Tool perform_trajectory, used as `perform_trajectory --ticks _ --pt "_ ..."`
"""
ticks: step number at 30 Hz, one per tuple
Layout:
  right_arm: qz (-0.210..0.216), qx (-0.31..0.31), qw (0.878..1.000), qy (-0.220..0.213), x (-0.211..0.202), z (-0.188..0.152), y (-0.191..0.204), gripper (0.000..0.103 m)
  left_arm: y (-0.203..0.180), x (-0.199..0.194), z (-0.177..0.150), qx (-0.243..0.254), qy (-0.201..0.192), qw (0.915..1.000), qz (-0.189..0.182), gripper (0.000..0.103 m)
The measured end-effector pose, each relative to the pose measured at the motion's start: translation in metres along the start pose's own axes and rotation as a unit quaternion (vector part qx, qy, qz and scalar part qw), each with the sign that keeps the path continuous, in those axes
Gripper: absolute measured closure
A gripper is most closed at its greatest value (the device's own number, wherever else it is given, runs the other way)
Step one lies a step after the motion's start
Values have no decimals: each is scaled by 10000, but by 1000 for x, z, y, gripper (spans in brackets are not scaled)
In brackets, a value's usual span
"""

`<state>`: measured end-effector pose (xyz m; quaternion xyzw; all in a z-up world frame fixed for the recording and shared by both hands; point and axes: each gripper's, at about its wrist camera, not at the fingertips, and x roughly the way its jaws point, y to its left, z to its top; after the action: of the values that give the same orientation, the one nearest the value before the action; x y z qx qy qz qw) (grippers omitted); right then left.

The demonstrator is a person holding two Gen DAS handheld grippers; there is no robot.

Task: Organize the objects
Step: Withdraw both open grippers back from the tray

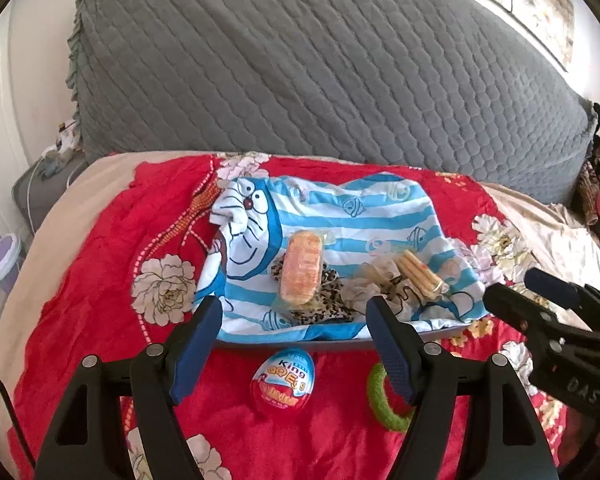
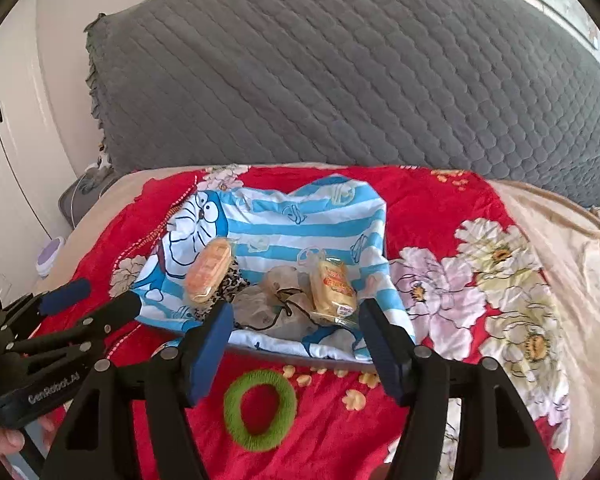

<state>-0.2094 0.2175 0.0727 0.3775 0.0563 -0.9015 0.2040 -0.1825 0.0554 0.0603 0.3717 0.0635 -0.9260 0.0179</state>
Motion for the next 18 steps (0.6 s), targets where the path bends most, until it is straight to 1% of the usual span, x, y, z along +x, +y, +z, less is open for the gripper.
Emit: perform_trajectory --ticks 6,9,18 --pt "-18 56 10000 -58 -28 -4 4 34 -1 -22 -3 37 -67 10000 -52 26" --pt "-36 32 9999 -115 -40 -6 9 34 -2 -31 -6 79 -39 9999 -69 26" --pt "35 -56 9996 -265 -77 -16 23 33 -1 -58 -13 154 -124 9998 -67 25"
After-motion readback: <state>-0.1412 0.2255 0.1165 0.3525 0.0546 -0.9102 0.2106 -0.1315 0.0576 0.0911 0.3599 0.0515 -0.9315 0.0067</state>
